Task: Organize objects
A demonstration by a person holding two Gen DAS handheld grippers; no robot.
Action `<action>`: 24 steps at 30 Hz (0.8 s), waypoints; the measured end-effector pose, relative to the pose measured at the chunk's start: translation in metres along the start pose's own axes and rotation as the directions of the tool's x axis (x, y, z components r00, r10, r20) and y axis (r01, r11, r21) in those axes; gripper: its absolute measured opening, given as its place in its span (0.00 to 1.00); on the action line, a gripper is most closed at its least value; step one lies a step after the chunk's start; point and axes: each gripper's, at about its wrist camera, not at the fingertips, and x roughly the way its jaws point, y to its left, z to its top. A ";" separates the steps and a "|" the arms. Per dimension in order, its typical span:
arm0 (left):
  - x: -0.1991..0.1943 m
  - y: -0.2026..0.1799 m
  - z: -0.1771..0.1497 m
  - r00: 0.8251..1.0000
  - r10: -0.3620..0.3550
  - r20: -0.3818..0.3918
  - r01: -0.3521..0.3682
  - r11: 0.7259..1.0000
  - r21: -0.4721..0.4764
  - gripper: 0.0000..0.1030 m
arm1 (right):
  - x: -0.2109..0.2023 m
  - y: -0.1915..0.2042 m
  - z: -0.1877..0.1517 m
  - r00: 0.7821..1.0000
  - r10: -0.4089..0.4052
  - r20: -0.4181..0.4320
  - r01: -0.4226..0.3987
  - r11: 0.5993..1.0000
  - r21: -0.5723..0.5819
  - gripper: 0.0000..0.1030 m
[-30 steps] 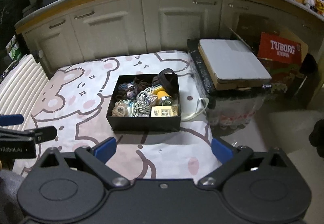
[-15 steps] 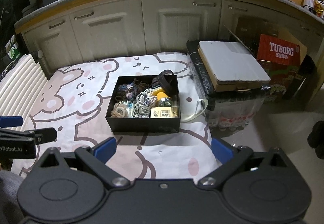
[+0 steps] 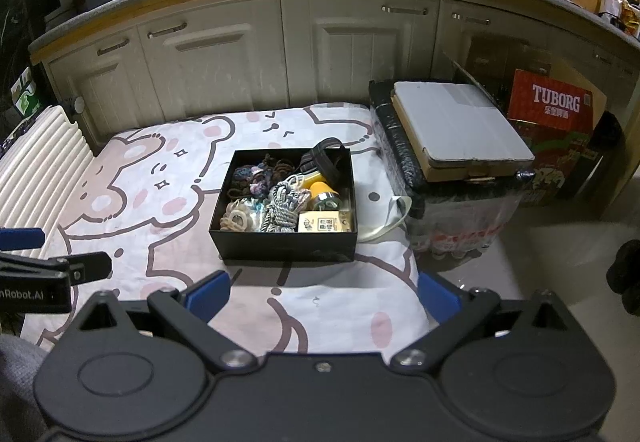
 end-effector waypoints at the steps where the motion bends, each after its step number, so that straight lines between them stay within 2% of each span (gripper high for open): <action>1: 0.000 0.001 0.000 1.000 0.000 0.001 0.000 1.000 0.001 1.00 | 0.000 0.000 0.000 1.000 0.001 0.000 -0.001 1.000 0.001 0.98; 24: 0.000 0.006 -0.001 1.000 0.004 -0.001 -0.004 1.000 0.001 1.00 | 0.000 0.001 0.000 1.000 0.000 0.000 0.000 1.000 -0.005 0.98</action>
